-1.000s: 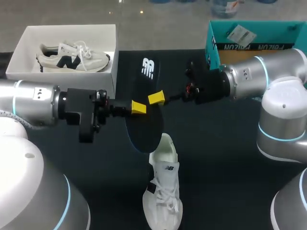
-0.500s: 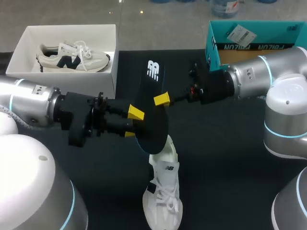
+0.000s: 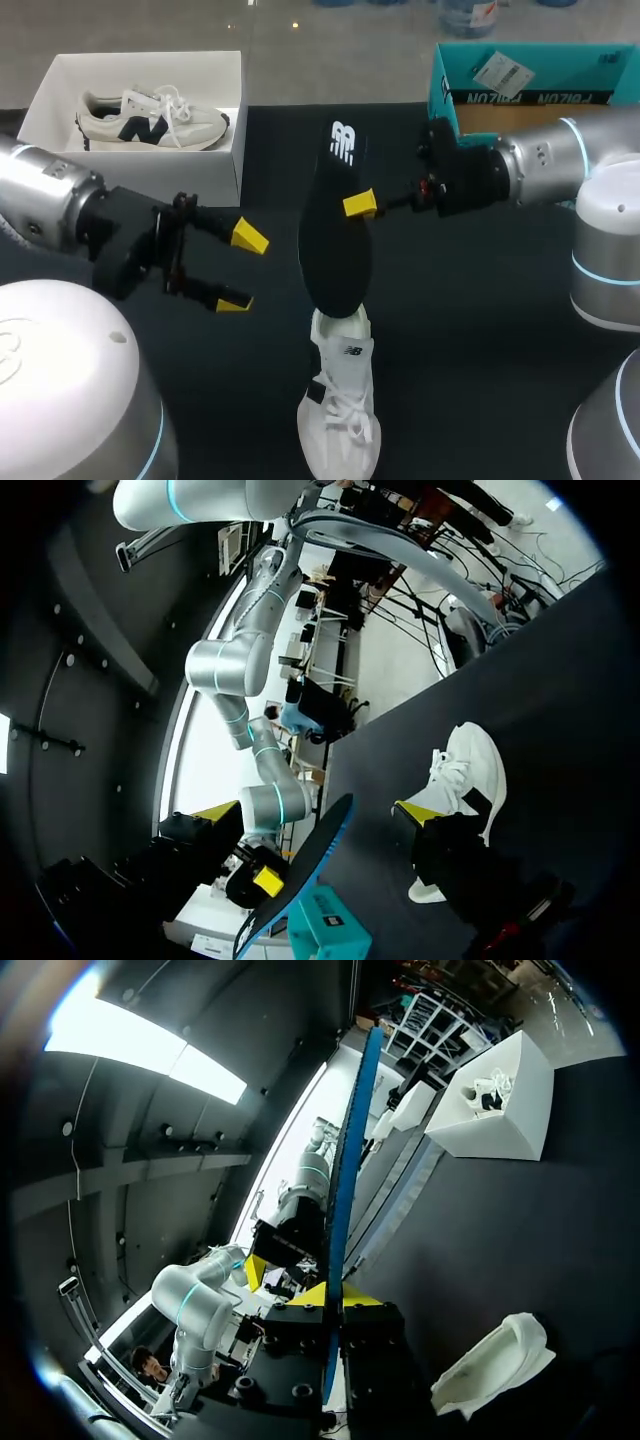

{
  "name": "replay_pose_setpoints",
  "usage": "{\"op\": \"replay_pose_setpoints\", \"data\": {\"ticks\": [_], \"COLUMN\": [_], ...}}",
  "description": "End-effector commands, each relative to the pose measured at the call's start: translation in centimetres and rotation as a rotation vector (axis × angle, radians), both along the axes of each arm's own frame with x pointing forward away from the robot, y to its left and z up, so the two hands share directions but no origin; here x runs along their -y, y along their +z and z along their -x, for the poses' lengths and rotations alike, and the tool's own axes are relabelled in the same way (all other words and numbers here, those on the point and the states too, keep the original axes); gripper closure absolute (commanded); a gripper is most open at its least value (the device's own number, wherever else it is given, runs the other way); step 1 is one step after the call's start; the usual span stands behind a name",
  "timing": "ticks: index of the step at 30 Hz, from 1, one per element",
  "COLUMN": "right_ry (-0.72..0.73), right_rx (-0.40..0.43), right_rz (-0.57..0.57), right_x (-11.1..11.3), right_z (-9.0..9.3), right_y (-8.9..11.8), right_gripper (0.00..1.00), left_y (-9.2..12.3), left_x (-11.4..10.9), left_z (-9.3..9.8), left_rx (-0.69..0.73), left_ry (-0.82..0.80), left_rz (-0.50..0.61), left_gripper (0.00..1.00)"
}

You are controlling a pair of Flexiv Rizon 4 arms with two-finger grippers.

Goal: Take the shoe out of the shoebox, open the shoe tongue, remove and reinsert the insole, then place the shoe into the shoebox

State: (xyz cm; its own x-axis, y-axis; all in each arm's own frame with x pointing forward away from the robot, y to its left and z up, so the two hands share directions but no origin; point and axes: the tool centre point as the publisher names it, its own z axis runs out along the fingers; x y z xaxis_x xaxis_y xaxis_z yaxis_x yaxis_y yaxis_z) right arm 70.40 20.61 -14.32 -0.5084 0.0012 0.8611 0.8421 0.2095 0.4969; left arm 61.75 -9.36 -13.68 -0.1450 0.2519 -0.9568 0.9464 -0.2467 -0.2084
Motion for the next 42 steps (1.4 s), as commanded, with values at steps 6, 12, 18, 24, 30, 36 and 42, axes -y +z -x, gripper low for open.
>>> {"op": "replay_pose_setpoints", "data": {"ticks": [6,12,18,24,30,36,42], "right_ry": [-0.003,-0.003,-0.003,-0.003,-0.003,-0.003,-0.003], "right_rx": [0.000,0.000,0.000,0.000,0.000,0.000,0.000], "right_rz": [0.001,0.001,0.001,0.001,0.001,0.001,0.001], "right_x": [-0.1,-0.1,-0.1,-0.1,-0.1,-0.1,-0.1], "right_z": [0.1,0.1,0.1,0.1,0.1,0.1,0.1], "right_y": [0.0,0.0,0.0,0.0,0.0,0.0,0.0], "right_gripper": [1.00,1.00,1.00,1.00,1.00,1.00,1.00], "left_y": [-0.1,-0.1,-0.1,0.2,-0.6,-1.8,-3.1], "left_x": [0.1,0.1,0.1,-1.8,-4.6,-5.9,-7.7], "left_z": [-0.3,-0.3,-0.3,-0.6,-0.3,0.7,1.4], "left_rx": [-0.002,-0.002,-0.002,-0.027,-0.155,-0.299,-0.424], "left_ry": [-0.009,-0.009,-0.009,0.045,0.180,0.377,0.499], "left_rz": [0.001,0.001,0.001,-0.051,-0.151,-0.292,-0.430], "left_gripper": [0.00,0.00,0.00,0.00,0.00,0.00,0.00]}}
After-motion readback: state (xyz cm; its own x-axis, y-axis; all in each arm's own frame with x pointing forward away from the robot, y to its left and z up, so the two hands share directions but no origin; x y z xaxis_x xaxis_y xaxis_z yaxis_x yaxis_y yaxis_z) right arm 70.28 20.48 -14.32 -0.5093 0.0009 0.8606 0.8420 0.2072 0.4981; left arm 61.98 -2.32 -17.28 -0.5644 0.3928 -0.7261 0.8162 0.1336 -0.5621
